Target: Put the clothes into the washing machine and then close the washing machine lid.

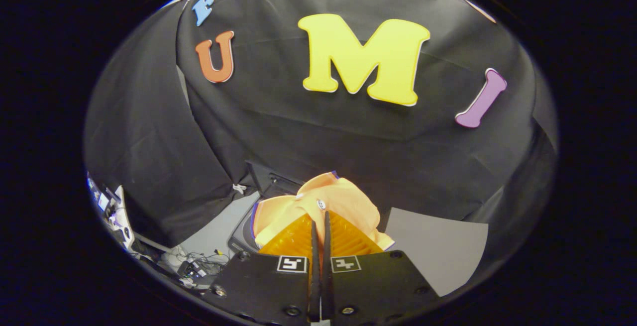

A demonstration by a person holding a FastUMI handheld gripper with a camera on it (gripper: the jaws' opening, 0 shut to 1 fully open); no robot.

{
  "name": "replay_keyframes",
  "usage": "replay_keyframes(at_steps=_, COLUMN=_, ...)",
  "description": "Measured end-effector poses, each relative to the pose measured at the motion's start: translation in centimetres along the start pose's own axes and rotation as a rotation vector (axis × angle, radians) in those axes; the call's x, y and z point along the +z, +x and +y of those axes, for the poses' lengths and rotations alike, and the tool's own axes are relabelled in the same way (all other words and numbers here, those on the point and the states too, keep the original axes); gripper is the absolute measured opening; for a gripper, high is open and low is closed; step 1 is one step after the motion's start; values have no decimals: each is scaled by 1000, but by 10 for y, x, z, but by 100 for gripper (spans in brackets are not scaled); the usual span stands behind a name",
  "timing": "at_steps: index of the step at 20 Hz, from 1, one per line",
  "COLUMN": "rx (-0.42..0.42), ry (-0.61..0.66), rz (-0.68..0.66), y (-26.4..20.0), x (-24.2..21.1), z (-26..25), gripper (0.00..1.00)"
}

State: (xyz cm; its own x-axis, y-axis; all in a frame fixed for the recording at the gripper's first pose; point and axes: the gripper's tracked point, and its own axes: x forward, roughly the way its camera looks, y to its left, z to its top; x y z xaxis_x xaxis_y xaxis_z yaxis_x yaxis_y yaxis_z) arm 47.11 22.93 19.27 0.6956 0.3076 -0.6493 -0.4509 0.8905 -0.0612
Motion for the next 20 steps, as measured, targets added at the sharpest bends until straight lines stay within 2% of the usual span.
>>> replay_keyframes(at_steps=9, rx=40, ry=-11, rz=40, y=42, x=-8, z=39, gripper=5)
replay_keyframes(at_steps=20, rx=61, ry=20, rz=148, y=123, x=-66, z=66, gripper=4)
